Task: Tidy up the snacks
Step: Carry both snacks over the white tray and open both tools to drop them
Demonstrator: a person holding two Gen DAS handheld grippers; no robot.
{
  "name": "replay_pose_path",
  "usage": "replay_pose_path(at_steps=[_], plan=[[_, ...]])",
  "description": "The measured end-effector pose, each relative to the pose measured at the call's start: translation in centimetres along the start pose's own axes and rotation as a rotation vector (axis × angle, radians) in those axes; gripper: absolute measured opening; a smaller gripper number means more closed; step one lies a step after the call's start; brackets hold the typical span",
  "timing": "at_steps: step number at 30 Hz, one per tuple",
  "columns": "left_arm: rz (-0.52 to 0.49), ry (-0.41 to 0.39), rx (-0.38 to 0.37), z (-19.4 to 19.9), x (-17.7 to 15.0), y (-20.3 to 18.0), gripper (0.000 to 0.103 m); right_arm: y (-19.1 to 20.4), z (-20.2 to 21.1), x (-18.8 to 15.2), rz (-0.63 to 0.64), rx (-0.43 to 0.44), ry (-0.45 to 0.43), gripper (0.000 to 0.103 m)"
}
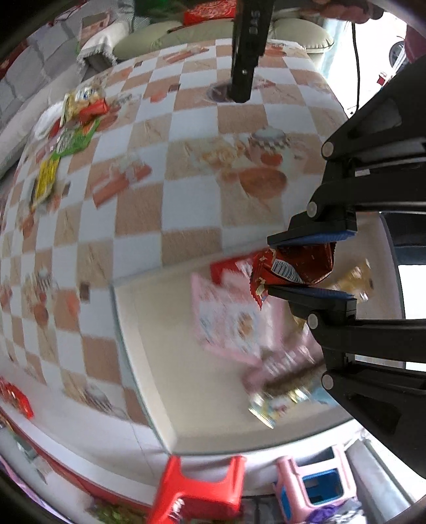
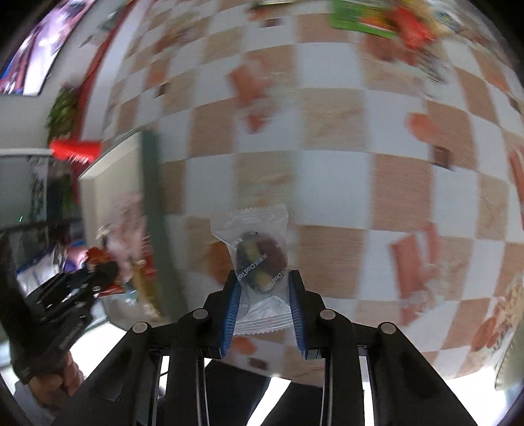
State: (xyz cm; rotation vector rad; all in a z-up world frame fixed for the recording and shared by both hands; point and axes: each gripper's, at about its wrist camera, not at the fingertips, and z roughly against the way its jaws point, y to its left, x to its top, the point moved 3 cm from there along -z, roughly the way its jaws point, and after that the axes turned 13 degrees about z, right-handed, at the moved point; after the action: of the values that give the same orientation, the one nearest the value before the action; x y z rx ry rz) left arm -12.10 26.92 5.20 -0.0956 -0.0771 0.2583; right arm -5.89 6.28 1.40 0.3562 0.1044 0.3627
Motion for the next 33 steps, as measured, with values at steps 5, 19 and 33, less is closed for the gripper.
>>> replay_pose_path(at_steps=[5,19,33], plan=[[0.085,0.012,0.027,-0.2,-1.6,4.1,0.025,7.6,-1.1,2.0,0.137,0.053,0.036,0.031],[0.243,-0.004,0.026,-0.6,-1.5,10.8,0.025,20.2,-5.4,7.6,0.357,0.008,0.09,0.031],[0.26,-0.034,0.025,-1.0,-0.8,12.4,0.085,20.7,-5.3,7.2,0.405,-0.114,0.135,0.102]])
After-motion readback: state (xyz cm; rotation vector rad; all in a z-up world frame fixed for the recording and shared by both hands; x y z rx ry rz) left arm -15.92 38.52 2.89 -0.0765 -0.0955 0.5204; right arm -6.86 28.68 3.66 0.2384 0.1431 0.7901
